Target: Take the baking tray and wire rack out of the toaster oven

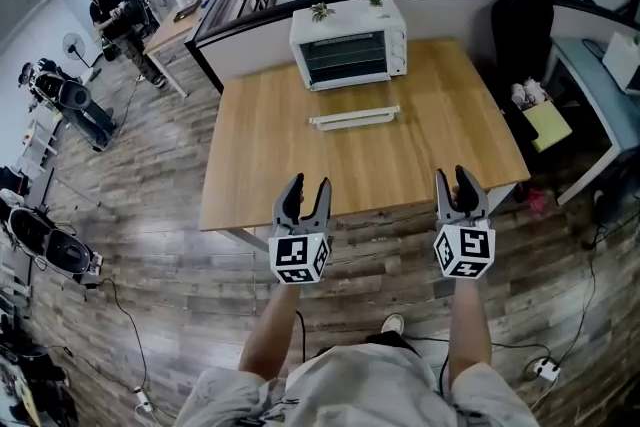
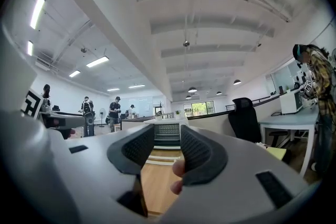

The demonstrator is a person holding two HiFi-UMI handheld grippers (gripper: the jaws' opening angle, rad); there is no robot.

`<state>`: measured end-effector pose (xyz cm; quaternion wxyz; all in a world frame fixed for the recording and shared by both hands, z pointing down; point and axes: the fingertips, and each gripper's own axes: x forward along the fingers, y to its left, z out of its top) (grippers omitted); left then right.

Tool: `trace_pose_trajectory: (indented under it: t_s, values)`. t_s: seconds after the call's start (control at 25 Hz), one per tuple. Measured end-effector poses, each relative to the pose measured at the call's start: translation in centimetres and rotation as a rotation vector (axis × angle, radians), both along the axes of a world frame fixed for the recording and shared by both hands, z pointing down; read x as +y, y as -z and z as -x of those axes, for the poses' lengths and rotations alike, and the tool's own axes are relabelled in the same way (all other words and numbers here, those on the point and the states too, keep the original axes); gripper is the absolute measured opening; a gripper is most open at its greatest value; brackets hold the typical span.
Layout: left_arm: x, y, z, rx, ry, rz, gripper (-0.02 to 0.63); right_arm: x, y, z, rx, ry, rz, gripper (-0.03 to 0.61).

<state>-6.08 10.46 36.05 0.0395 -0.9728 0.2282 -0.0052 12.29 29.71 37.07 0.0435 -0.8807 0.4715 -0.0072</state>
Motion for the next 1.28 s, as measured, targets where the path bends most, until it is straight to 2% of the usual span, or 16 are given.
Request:
trace_pose_trajectory:
  t_s: [0.24, 0.64, 0.96, 1.16, 1.28]
  values:
    - [1.3, -0.2, -2.7, -0.008, 0.033, 0.013, 0.213, 1.5, 0.1, -3.9, -0.001, 0.015, 0.0, 0.17]
    - [0.8, -1.0, -4.0, -0.014, 0.046, 0.02, 0.213, 1.0, -1.0, -5.6, -0.026, 0.015, -0.002, 0.169]
    - [-2.7, -0.3, -6.5, 0.057, 0.053, 0.017, 0.212, -1.5, -0.3, -7.9, 0.017, 0.0, 0.015, 0.164]
    - [-6.4, -0.1, -7.6, 0.132, 0.057, 0.079, 0.209, -4.2, 0.6, -9.8, 0.049, -0.014, 0.039, 0.161]
    - [-9.1, -0.2, -8.2, 0.133, 0.069, 0.08, 0.209, -6.7, 1.0, -10.9, 0.052, -0.009, 0.044, 0.161]
